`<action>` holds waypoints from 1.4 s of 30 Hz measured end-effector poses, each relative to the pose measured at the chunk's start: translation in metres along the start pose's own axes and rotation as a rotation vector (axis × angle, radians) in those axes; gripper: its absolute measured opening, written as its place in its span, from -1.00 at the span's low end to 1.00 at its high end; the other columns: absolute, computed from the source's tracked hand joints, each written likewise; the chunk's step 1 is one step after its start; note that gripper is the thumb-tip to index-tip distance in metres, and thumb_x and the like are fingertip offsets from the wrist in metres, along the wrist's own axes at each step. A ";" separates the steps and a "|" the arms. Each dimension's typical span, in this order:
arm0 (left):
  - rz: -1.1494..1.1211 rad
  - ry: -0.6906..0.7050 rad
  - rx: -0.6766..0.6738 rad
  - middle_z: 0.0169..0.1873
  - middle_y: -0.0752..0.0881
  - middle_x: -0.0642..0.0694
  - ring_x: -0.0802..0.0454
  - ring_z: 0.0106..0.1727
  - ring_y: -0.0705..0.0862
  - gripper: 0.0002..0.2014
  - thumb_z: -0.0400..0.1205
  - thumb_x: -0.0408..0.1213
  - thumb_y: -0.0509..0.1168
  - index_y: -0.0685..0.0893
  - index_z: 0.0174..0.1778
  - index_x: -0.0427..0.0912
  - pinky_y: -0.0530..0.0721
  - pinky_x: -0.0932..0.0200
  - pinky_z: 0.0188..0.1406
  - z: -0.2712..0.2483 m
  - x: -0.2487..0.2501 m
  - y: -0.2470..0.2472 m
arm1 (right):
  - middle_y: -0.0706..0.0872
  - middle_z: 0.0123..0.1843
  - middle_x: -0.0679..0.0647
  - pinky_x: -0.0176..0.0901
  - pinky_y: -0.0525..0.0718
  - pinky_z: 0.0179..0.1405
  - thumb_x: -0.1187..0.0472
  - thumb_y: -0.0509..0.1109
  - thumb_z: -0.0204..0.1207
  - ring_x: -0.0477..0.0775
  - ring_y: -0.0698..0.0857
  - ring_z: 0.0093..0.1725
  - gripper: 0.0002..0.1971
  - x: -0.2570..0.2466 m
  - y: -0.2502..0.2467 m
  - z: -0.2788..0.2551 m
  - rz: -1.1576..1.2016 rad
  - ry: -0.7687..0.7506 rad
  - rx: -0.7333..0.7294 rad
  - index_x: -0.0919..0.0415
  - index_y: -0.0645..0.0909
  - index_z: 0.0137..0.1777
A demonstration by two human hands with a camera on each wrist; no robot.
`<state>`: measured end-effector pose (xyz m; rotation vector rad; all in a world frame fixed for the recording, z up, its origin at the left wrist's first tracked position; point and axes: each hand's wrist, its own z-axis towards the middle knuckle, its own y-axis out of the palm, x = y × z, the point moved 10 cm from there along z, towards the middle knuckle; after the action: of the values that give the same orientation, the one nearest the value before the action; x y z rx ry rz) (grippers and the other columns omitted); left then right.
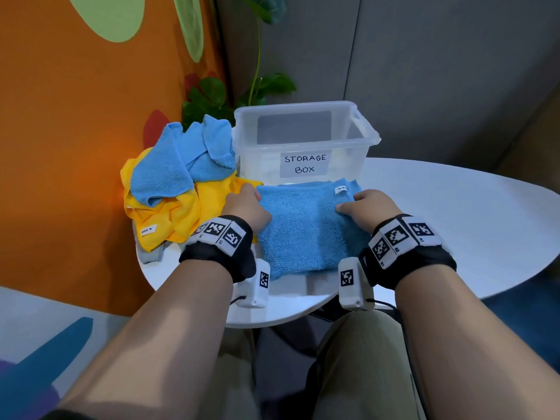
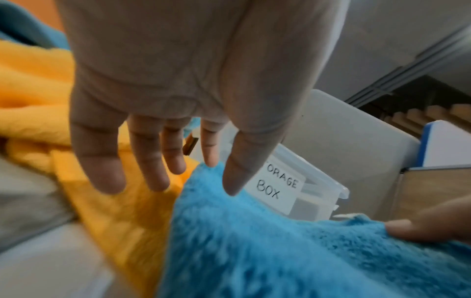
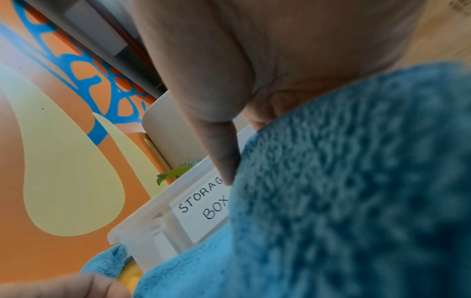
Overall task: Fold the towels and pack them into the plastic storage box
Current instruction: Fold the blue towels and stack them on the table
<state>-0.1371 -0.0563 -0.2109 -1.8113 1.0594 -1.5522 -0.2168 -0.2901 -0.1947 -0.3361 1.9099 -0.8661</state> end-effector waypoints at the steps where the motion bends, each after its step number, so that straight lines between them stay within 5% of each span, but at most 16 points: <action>1: 0.018 0.040 0.029 0.07 0.62 -0.20 -0.16 0.00 0.63 -0.73 0.58 -0.30 0.31 0.53 0.19 -0.18 0.53 0.13 -0.23 -0.003 0.010 -0.007 | 0.71 -0.08 0.21 -0.10 0.56 -0.13 0.12 0.41 0.52 0.18 0.65 -0.06 -0.80 -0.007 0.000 -0.003 0.023 -0.041 -0.004 0.28 0.67 -0.09; 4: -0.097 0.161 -0.037 -0.05 0.74 -0.14 -0.10 -0.06 0.70 -0.80 0.66 -0.23 0.22 0.68 0.00 -0.25 0.66 0.12 -0.20 -0.013 0.044 -0.011 | 0.71 -0.16 0.09 -0.13 0.60 -0.08 0.01 0.40 0.53 0.06 0.65 -0.14 -0.77 -0.026 0.004 -0.009 0.154 -0.126 -0.046 0.18 0.71 -0.05; 6: -0.273 0.140 -0.168 -0.18 0.74 -0.06 0.02 -0.18 0.68 -0.75 0.70 -0.10 0.18 0.69 -0.10 -0.14 0.55 0.20 -0.26 -0.022 0.057 -0.002 | 0.69 -0.17 0.04 -0.23 0.54 -0.24 0.02 0.35 0.58 -0.06 0.57 -0.30 -0.76 -0.039 0.011 -0.014 0.219 -0.174 -0.116 0.15 0.72 0.03; 8: -0.325 0.112 -0.237 -0.22 0.76 -0.03 0.05 -0.18 0.72 -0.68 0.70 0.04 0.15 0.68 -0.14 -0.09 0.60 0.14 -0.13 -0.029 0.063 0.004 | 0.72 -0.11 0.04 -0.38 0.46 -0.39 0.14 0.32 0.62 -0.14 0.54 -0.36 -0.85 -0.048 0.021 -0.017 0.259 -0.193 -0.202 0.13 0.70 0.00; 12: -0.338 0.101 -0.193 -0.11 0.82 -0.06 0.06 -0.04 0.81 -0.67 0.61 0.06 0.33 0.71 -0.05 -0.18 0.68 0.08 -0.03 -0.028 0.057 0.001 | 0.78 0.06 0.13 -0.29 0.53 -0.21 0.22 0.43 0.50 -0.07 0.62 -0.21 -0.91 -0.047 0.029 -0.016 0.255 -0.187 -0.241 0.05 0.56 -0.13; 14: -0.372 0.092 -0.191 -0.11 0.82 -0.07 0.06 -0.04 0.81 -0.76 0.60 -0.03 0.39 0.69 -0.12 -0.15 0.68 0.09 -0.03 -0.029 0.053 0.000 | 0.78 -0.03 0.07 -0.25 0.56 -0.19 0.15 0.47 0.46 -0.04 0.64 -0.19 -0.89 -0.045 0.031 -0.016 0.249 -0.176 -0.241 0.05 0.58 -0.12; 16: -0.374 0.102 -0.225 -0.09 0.82 -0.09 0.08 -0.04 0.81 -0.82 0.61 -0.08 0.38 0.68 -0.14 -0.13 0.69 0.05 0.07 -0.032 0.053 0.003 | 0.74 -0.17 0.01 -0.49 0.51 -0.44 0.12 0.41 0.54 -0.11 0.63 -0.32 -0.91 -0.048 0.032 -0.019 0.277 -0.173 -0.266 0.12 0.62 -0.11; 19: -0.389 0.125 -0.283 -0.14 0.80 -0.03 0.14 -0.10 0.78 -0.87 0.65 -0.13 0.35 0.67 -0.16 -0.09 0.66 0.03 0.15 -0.038 0.057 0.005 | 0.70 -0.26 -0.03 -0.56 0.37 -0.71 0.03 0.37 0.58 -0.17 0.57 -0.43 -0.76 -0.047 0.029 -0.018 0.279 -0.163 -0.228 0.22 0.66 0.03; 26: -0.404 0.145 -0.319 -0.28 0.78 0.05 0.14 -0.10 0.80 -0.89 0.66 -0.19 0.32 0.66 -0.17 -0.08 0.62 0.09 0.03 -0.037 0.058 0.002 | 0.67 -0.34 -0.05 -0.33 0.47 -0.39 -0.02 0.41 0.54 -0.14 0.58 -0.43 -0.74 -0.052 0.029 -0.019 0.251 -0.186 -0.213 0.16 0.62 -0.22; 29: -0.401 0.136 -0.298 -0.26 0.78 0.03 0.13 -0.12 0.80 -0.89 0.65 -0.19 0.35 0.66 -0.19 -0.08 0.62 0.10 -0.01 -0.037 0.057 0.001 | 0.69 -0.28 -0.01 -0.33 0.50 -0.37 0.07 0.41 0.54 -0.12 0.62 -0.37 -0.82 -0.055 0.027 -0.020 0.232 -0.220 -0.174 0.19 0.66 -0.14; 33: -0.406 0.103 -0.248 -0.34 0.74 -0.01 0.03 -0.10 0.82 -0.86 0.60 -0.19 0.37 0.62 -0.27 -0.08 0.58 0.12 -0.09 -0.035 0.055 -0.001 | 0.67 -0.35 0.00 -0.26 0.57 -0.25 0.18 0.40 0.52 -0.03 0.65 -0.26 -0.83 -0.057 0.022 -0.019 0.173 -0.243 -0.110 0.10 0.58 -0.31; 38: -0.446 0.060 -0.086 -0.39 0.73 -0.06 0.11 -0.35 0.75 -0.84 0.58 -0.25 0.32 0.60 -0.32 -0.13 0.48 0.30 -0.50 -0.030 0.050 -0.021 | 0.63 -0.37 0.02 -0.16 0.57 -0.15 0.19 0.39 0.48 0.02 0.59 -0.23 -0.90 -0.055 0.008 -0.018 0.169 -0.223 -0.026 0.19 0.61 -0.23; 40: -0.433 0.078 0.002 -0.44 0.70 -0.11 -0.02 -0.34 0.73 -0.79 0.51 -0.23 0.33 0.59 -0.44 -0.17 0.53 0.23 -0.51 -0.027 0.052 -0.032 | 0.61 -0.32 0.06 -0.14 0.54 -0.14 0.18 0.38 0.48 0.04 0.57 -0.24 -0.90 -0.054 0.004 -0.017 0.187 -0.218 -0.011 0.21 0.62 -0.18; 42: -0.399 0.110 0.076 -0.44 0.69 -0.22 -0.23 -0.23 0.77 -0.78 0.38 -0.16 0.35 0.58 -0.51 -0.20 0.70 -0.03 -0.33 -0.027 0.057 -0.042 | 0.60 -0.33 0.04 -0.15 0.52 -0.16 0.16 0.38 0.49 0.03 0.55 -0.26 -0.88 -0.053 0.001 -0.017 0.194 -0.220 -0.004 0.21 0.62 -0.16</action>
<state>-0.1524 -0.0772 -0.1402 -1.9894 0.6996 -1.9125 -0.2056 -0.2516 -0.1553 -0.2336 1.7081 -0.6684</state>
